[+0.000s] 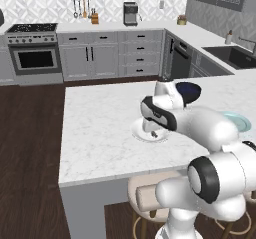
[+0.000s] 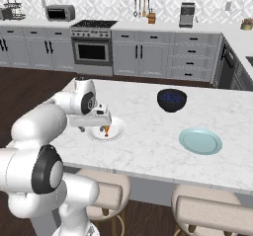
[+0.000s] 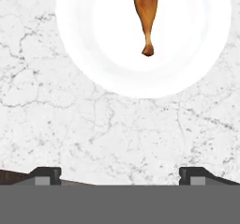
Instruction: Pick the chicken drumstick and bell pepper from their plates and place them in the bowl. Then put the bowl in the fridge.
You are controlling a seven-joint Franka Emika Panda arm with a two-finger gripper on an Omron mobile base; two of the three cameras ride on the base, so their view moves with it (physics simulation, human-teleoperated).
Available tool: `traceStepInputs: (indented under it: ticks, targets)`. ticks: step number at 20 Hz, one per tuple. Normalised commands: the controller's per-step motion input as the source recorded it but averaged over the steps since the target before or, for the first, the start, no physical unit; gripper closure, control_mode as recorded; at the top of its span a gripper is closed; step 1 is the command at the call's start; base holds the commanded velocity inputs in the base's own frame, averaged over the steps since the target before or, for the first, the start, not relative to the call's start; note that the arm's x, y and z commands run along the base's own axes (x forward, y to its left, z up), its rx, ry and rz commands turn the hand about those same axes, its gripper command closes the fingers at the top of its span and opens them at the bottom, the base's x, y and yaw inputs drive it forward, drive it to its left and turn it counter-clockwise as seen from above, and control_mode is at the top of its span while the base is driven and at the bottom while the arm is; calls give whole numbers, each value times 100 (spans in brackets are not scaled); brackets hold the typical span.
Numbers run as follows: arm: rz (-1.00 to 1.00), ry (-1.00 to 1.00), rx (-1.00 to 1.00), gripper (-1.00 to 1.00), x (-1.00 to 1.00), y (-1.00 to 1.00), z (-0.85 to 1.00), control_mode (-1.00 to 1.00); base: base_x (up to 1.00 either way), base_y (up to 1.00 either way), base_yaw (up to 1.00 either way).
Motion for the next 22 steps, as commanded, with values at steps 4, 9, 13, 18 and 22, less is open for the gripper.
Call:
traceStepInputs:
  ticks: [4, 9, 13, 18, 22]
  targets:
    - [8, 0, 7, -100, 89, -25, 0, -100, 0, 0, 0]
    - [9, -12, 1, -100, 54, -3, -51, -100, 0, 0, 0]
    - [8, -14, 0, -100, 44, 0, -64, -100, 0, 0, 0]
    - [2, -10, 0, -100, 38, 0, -40, -100, 0, 0, 0]
    - [0, 0, 0, -100, 20, 1, -46, -100, 0, 0, 0]
